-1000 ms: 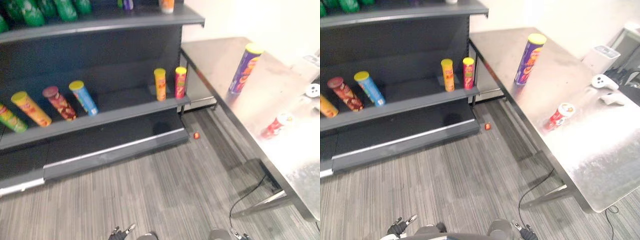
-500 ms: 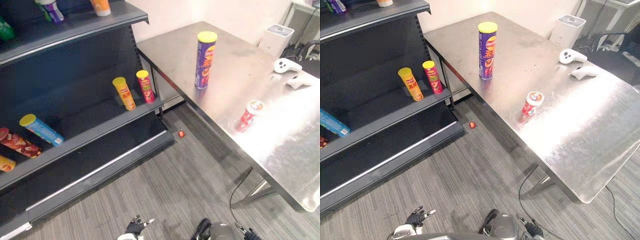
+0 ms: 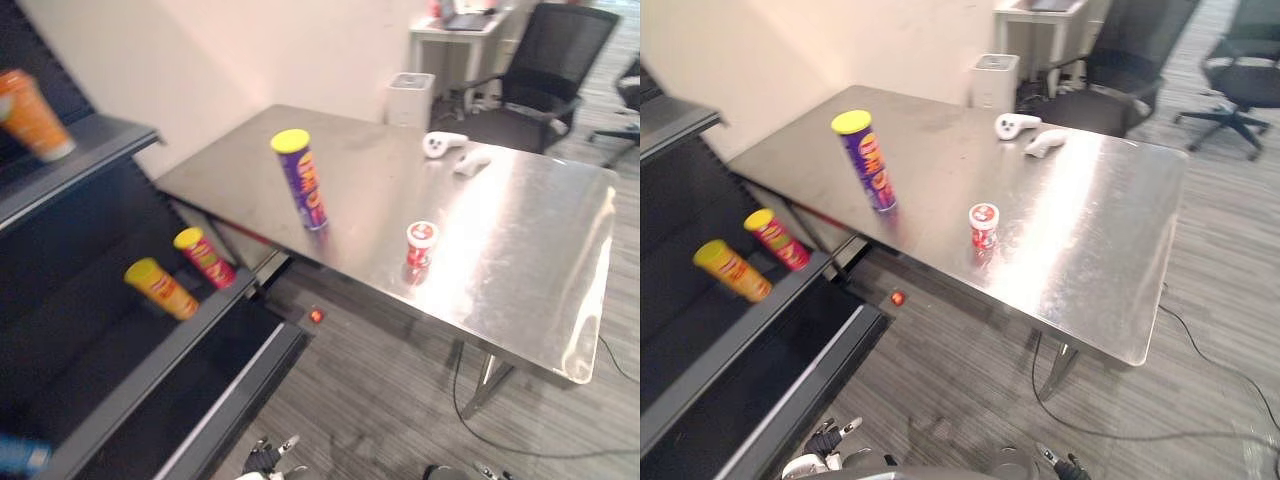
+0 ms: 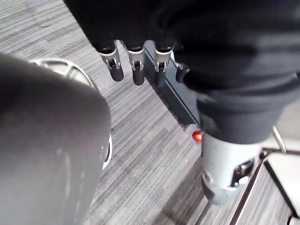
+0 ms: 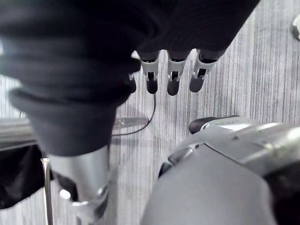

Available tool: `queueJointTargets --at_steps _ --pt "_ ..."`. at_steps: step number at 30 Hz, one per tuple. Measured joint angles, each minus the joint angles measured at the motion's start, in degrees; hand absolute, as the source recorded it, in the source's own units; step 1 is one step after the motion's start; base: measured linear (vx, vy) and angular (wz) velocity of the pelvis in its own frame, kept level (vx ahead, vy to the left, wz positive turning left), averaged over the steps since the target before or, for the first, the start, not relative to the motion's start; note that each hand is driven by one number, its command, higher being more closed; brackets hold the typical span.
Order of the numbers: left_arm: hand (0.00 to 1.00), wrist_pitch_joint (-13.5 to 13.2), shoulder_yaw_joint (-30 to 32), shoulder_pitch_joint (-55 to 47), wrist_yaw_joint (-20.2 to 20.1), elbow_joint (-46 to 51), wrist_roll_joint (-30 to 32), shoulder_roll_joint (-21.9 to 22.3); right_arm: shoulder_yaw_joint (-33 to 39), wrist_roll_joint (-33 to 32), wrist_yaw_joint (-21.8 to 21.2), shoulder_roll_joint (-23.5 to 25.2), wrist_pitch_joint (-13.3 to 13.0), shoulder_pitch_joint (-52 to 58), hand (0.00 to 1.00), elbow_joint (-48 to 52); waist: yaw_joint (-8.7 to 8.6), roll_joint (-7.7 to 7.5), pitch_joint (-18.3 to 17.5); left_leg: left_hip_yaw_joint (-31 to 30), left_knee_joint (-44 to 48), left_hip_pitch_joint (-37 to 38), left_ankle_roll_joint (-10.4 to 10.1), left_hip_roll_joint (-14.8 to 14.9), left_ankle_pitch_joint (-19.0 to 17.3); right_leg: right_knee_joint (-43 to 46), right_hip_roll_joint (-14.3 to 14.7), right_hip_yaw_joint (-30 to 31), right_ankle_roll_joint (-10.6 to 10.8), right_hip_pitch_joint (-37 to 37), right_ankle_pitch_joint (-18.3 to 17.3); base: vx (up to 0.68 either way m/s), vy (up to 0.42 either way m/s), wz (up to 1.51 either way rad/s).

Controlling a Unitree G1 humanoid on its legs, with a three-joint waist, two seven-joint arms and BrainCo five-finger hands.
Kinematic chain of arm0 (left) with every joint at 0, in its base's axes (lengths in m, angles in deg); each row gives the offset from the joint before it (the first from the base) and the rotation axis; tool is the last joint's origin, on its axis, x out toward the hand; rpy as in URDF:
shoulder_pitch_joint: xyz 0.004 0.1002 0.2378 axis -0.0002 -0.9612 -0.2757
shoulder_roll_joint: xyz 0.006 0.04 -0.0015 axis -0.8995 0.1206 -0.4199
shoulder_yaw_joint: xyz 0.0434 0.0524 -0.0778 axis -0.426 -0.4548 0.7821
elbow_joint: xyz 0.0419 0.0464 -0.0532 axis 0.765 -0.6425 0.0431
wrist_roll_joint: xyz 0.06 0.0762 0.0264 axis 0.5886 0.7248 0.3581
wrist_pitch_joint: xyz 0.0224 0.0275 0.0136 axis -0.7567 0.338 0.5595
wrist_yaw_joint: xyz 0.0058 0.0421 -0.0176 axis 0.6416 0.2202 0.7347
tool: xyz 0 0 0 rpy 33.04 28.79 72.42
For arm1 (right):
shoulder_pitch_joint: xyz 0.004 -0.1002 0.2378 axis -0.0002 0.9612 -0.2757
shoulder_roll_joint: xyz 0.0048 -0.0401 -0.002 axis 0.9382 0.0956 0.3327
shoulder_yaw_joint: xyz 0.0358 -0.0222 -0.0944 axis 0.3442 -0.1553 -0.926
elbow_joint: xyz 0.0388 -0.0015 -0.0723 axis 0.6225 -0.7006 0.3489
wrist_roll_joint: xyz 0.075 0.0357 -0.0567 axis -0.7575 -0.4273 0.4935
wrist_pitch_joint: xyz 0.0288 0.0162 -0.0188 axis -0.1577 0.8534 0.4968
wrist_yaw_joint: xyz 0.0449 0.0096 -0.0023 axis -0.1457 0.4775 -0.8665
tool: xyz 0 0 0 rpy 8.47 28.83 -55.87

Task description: Put the gum and the chips on the shelf.

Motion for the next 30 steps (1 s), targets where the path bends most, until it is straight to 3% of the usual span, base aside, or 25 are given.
queueJointTargets --at_steps 2,3,4,6,8,10,13,15,16,18,20,23,27,30 --pt "0.00 -0.2 0.0 -0.1 0.2 0.0 0.1 0.7 0.7 0.0 0.1 -1.2 -0.1 0.6 0.00 0.0 0.06 1.20 -0.1 -6.5 -11.5 0.1 -1.3 -1.7 9.6 -2.2 0.3 3.3 3.5 0.3 1.5 0.20 0.365 -0.80" --pt "0.00 -0.4 0.0 0.1 0.4 0.1 0.2 0.8 1.1 0.0 0.3 -0.6 -0.1 0.7 0.00 -0.1 -0.32 0.80 -0.2 -7.1 -11.2 0.7 -2.3 -3.6 10.5 -4.5 -1.0 4.4 5.7 1.5 2.5 0.24 0.350 -0.55" --pt "0.00 -0.7 -0.1 0.0 0.5 0.2 0.3 -0.1 1.2 0.1 0.1 0.5 -0.1 1.1 0.00 -0.1 -0.82 -1.28 -0.5 -6.5 -11.3 0.7 -2.9 -5.7 9.1 -6.4 -2.2 3.6 6.0 1.7 3.4 0.21 0.240 -0.26" --pt "0.00 -1.2 0.0 0.0 0.5 0.1 0.2 -1.8 2.9 0.1 0.2 1.8 -0.1 1.1 0.00 -0.9 -1.20 -3.32 -0.4 -7.4 -7.3 -0.6 -3.1 -7.9 6.5 -7.9 -4.3 3.8 5.8 2.0 5.5 0.19 0.197 -0.18" --pt "0.00 -1.6 -0.4 -0.2 0.5 0.0 0.4 -2.1 5.2 0.1 0.1 1.9 -0.2 0.3 0.00 -2.3 -0.61 -3.33 -0.5 -8.5 -6.0 0.2 -2.4 -9.0 4.2 -8.2 -5.1 4.0 6.0 2.1 6.0 0.14 0.118 -0.41" --pt "0.00 -1.5 -1.9 -0.3 0.5 -1.1 0.6 -3.6 7.7 0.1 0.1 2.7 -0.2 -0.1 0.00 -2.3 -1.38 -3.47 -0.5 -8.5 -5.6 0.7 -2.1 -9.5 3.5 -8.2 -5.6 4.3 6.0 2.5 6.0 0.08 0.059 -0.22" --pt "0.00 -1.6 -3.0 -0.6 0.5 -1.2 0.9 -3.6 9.2 0.0 0.1 2.9 -0.2 -0.3 0.00 -2.2 -0.85 -2.66 -0.2 -7.9 -5.7 1.8 -1.9 -9.4 1.2 -6.6 -5.4 7.2 6.4 0.2 5.7 0.03 0.028 -0.61" --pt "0.00 -1.6 -4.6 -1.2 0.5 -2.4 1.3 -3.9 9.2 0.0 0.1 2.8 -0.2 -0.5 0.00 -2.0 -1.06 -2.45 -0.1 -3.7 -5.7 4.1 -2.7 -8.4 -0.8 -4.0 -4.7 8.0 6.2 -2.3 5.9 0.01 0.029 -1.07" --pt "0.00 -1.6 -5.0 -1.2 0.5 -2.6 1.3 -3.9 9.2 0.0 0.2 2.8 -0.2 -0.6 0.00 -2.0 -1.06 -2.32 0.0 -3.0 -5.7 4.7 -2.8 -8.1 -1.4 -3.5 -4.4 7.3 5.6 -2.8 6.3 0.00 0.033 -1.19" --pt "0.00 -1.6 -6.6 -1.6 0.5 -3.0 1.4 -3.8 9.1 0.0 0.5 2.5 -0.2 -1.0 0.00 -1.9 -1.08 -1.64 0.0 -0.9 -7.0 6.2 -2.7 -7.6 -2.5 -4.0 -3.6 -0.3 2.5 -3.6 8.4 -0.02 0.028 -1.10" --pt "0.00 -1.6 -7.6 -1.4 0.5 -3.1 1.5 -4.2 9.2 0.0 0.8 2.5 -0.2 -1.1 0.00 -1.8 -1.73 -1.85 0.1 -0.4 -7.7 6.7 -2.7 -7.9 -2.5 -4.6 -3.7 -1.9 2.2 -3.5 8.6 -0.01 0.024 -0.43" --pt "0.00 -1.6 -8.5 -1.1 0.4 -2.9 3.1 -4.6 11.6 0.0 2.3 2.5 -0.1 0.4 0.00 -1.9 -2.27 -2.05 0.1 -0.1 -8.8 8.0 -1.9 -8.5 -1.8 -7.7 -3.3 -1.5 3.7 -2.3 10.2 0.06 0.013 -0.11" --pt "0.00 -1.5 -7.7 -1.1 0.4 -2.4 3.1 -5.1 17.0 -1.0 3.0 2.4 -0.1 -0.5 0.00 -2.2 -1.23 -2.71 -0.4 0.8 -9.7 9.0 -1.9 -8.4 -1.7 -13.2 -1.9 -0.9 3.9 -0.1 12.6 0.07 -0.029 -0.18" --pt "0.00 -1.5 -6.1 -1.2 0.5 -2.0 3.2 -4.8 26.1 -4.0 4.3 1.8 0.1 -1.6 0.00 -2.4 -0.86 -2.89 -0.5 0.7 -10.0 10.3 -1.9 -8.4 -1.7 -13.8 -1.6 -1.0 4.1 1.0 12.8 0.05 -0.028 -0.14"
